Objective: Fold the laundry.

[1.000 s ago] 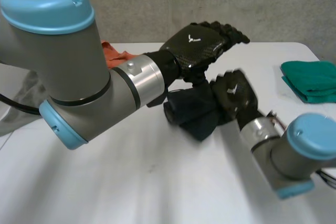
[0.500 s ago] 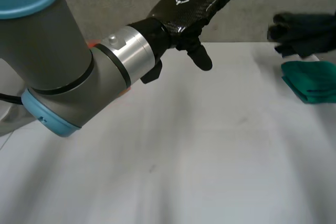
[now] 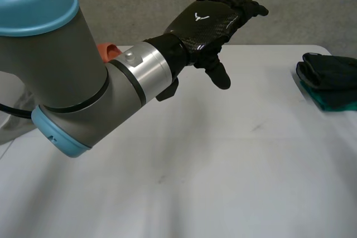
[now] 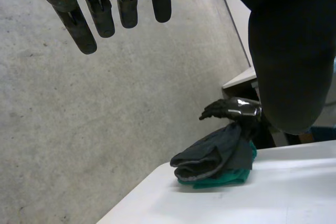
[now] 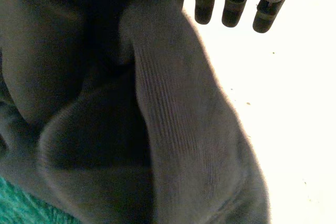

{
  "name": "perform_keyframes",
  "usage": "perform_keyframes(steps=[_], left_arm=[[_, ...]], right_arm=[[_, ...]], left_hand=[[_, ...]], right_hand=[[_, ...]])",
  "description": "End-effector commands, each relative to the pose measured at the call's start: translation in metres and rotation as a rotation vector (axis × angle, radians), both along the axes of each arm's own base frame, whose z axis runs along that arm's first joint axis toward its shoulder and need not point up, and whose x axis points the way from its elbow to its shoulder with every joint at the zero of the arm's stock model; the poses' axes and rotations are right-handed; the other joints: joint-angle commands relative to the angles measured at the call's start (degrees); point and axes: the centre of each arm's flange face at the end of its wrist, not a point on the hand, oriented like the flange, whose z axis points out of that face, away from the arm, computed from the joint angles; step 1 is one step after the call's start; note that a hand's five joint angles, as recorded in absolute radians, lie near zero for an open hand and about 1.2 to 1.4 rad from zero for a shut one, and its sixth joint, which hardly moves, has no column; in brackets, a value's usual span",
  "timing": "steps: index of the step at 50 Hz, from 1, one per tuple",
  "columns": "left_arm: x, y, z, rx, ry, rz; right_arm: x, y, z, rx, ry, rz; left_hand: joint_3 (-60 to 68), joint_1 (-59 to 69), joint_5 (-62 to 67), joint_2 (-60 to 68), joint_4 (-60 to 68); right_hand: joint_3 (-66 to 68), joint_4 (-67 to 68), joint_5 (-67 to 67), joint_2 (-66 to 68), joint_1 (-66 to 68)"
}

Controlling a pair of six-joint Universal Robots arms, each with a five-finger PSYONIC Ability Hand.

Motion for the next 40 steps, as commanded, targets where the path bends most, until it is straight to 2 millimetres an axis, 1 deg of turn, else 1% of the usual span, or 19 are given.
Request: perform_keyframes(steps=[1,5,12,13,16,17,18,20,22,24,25,28,29,32,33,36,37,39,40], left_arm=[[-0.001,0.006,0.001,0.000,0.001,-0.010],[-0.001,0.007,0.002,-0.002,0.000,-0.012],[0.002,0.005,0.013,-0.028,0.022,-0.006],[0.003,0.004,0.019,-0.044,0.036,0.002],[0.008,0.002,0.034,-0.076,0.067,0.029],[0.015,-0.006,0.044,-0.094,0.092,0.074],[0.019,-0.011,0.049,-0.103,0.101,0.105],[0.034,-0.028,0.059,-0.121,0.124,0.197],[0.060,-0.056,0.069,-0.141,0.145,0.340],[0.080,-0.078,0.069,-0.145,0.142,0.437],[0.097,-0.097,0.068,-0.155,0.128,0.514],[0.119,-0.121,0.061,-0.183,0.072,0.596],[0.130,-0.138,0.050,-0.211,0.003,0.646],[0.144,-0.167,0.019,-0.243,-0.139,0.709],[0.155,-0.187,-0.007,-0.255,-0.241,0.743],[0.170,-0.213,-0.042,-0.288,-0.386,0.766],[0.172,-0.226,-0.066,-0.308,-0.452,0.747],[0.175,-0.239,-0.090,-0.327,-0.505,0.721],[0.176,-0.249,-0.115,-0.340,-0.547,0.687]], right_arm=[[-0.025,0.030,0.048,0.172,-0.026,-0.103],[-0.045,0.054,0.076,0.261,0.137,-0.257],[-0.059,0.065,0.126,0.189,0.503,-0.558],[-0.051,0.064,0.141,0.132,0.536,-0.580],[-0.018,0.061,0.161,0.019,0.530,-0.534],[0.007,0.064,0.178,-0.069,0.510,-0.497],[0.019,0.067,0.188,-0.110,0.495,-0.477],[0.043,0.077,0.202,-0.180,0.469,-0.430],[0.079,0.096,0.210,-0.252,0.436,-0.329],[0.102,0.109,0.210,-0.277,0.428,-0.248],[0.125,0.122,0.202,-0.276,0.421,-0.159],[0.158,0.143,0.181,-0.239,0.421,-0.029],[0.176,0.157,0.166,-0.203,0.418,0.043],[0.197,0.177,0.145,-0.146,0.415,0.122],[0.209,0.190,0.130,-0.100,0.413,0.168],[0.223,0.211,0.104,-0.005,0.414,0.233],[0.225,0.215,0.099,0.015,0.414,0.245],[0.226,0.221,0.089,0.054,0.414,0.258],[0.226,0.226,0.082,0.089,0.414,0.268]], left_hand=[[0.0,-0.2,-2.0,-0.9,-0.9],[0.0,-0.2,-2.0,-0.9,-0.9],[-0.2,-0.4,-2.1,-1.0,-1.1],[-0.4,-0.6,-2.3,-1.2,-1.2],[-0.5,-0.7,-2.5,-1.4,-1.4],[-0.5,-0.7,-2.5,-1.4,-1.4],[-0.7,-0.9,-2.7,-1.5,-1.6],[-0.7,-0.9,-2.7,-1.5,-1.6],[-0.8,-0.9,-2.7,-1.6,-1.6],[-0.8,-0.9,-2.7,-1.6,-1.6],[-0.8,-0.9,-2.7,-1.6,-1.6],[-0.8,-0.9,-2.7,-1.6,-1.6],[-0.8,-0.9,-2.7,-1.6,-1.6],[-0.8,-0.9,-2.7,-1.6,-1.6],[-0.8,-0.9,-2.7,-1.6,-1.6],[-0.8,-0.9,-2.7,-1.6,-1.6],[-0.8,-0.9,-2.7,-1.6,-1.6],[-0.8,-0.9,-2.7,-1.6,-1.6],[-0.8,-0.9,-2.7,-1.6,-1.6]], right_hand=[[-2.0,-1.7,-2.5,-2.2,-2.8],[-2.0,-1.7,-2.5,-2.2,-2.8],[-2.0,-1.7,-2.5,-2.2,-2.8],[-2.0,-1.7,-2.5,-2.2,-2.8],[-2.0,-1.7,-2.5,-2.2,-2.8],[-2.0,-1.7,-2.5,-2.2,-2.8],[-2.0,-1.7,-2.5,-2.2,-2.8],[-2.0,-1.7,-2.5,-2.2,-2.8],[-2.0,-1.7,-2.5,-2.2,-2.8],[-2.0,-1.7,-2.5,-2.2,-2.8],[-2.0,-1.7,-2.5,-2.2,-2.8],[-2.0,-1.7,-2.5,-2.2,-2.8],[-2.0,-1.7,-2.5,-2.2,-2.8],[-2.0,-1.7,-2.5,-2.2,-2.8],[-2.0,-1.7,-2.5,-2.2,-2.8],[-2.0,-1.7,-2.5,-2.2,-2.8],[-2.0,-1.7,-2.5,-2.2,-2.8],[-2.0,-1.7,-2.5,-2.2,-2.8],[-2.0,-1.7,-2.5,-2.2,-2.8]])
